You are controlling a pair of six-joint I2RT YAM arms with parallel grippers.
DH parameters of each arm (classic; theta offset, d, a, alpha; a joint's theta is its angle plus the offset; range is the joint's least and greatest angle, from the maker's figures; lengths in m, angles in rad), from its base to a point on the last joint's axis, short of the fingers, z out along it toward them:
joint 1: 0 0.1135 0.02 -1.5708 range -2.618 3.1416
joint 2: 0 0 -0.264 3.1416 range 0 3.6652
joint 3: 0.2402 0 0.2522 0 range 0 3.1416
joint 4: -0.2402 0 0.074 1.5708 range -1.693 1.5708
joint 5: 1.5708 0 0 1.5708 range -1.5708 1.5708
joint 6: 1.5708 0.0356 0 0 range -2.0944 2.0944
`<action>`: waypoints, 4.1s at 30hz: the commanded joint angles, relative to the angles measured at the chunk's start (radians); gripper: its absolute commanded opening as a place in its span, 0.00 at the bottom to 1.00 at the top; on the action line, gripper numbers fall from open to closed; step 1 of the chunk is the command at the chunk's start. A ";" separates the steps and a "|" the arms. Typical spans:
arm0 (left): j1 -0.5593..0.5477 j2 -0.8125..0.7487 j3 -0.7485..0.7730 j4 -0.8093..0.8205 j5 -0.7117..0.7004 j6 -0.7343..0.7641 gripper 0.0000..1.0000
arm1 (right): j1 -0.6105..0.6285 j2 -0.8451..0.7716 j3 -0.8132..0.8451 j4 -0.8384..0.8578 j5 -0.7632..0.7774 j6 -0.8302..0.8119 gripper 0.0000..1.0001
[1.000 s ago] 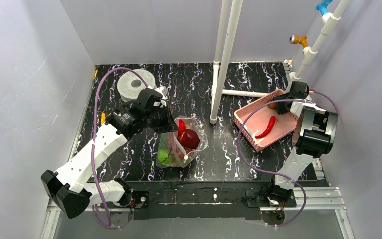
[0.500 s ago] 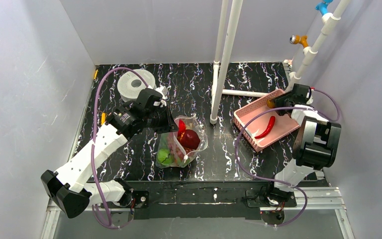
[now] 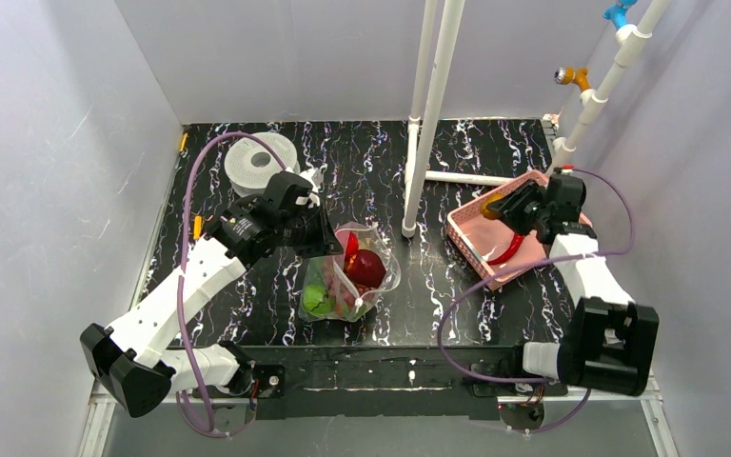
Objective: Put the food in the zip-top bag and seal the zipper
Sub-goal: Place the fake fruit in the zipper food storage bag, then adjust the zipper food storage bag at the center of the board.
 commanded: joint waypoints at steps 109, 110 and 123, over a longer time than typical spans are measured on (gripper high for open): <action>-0.001 -0.354 -0.092 -0.020 -0.492 -0.158 0.18 | 1.373 0.033 0.545 -0.278 0.714 -0.711 0.01; -0.001 -0.366 -0.095 -0.034 -0.507 -0.156 0.30 | 1.373 0.037 0.550 -0.271 0.696 -0.780 0.01; 0.000 -0.568 -0.196 0.169 -0.178 0.391 0.84 | 1.352 0.064 0.504 -0.243 0.527 -0.996 0.01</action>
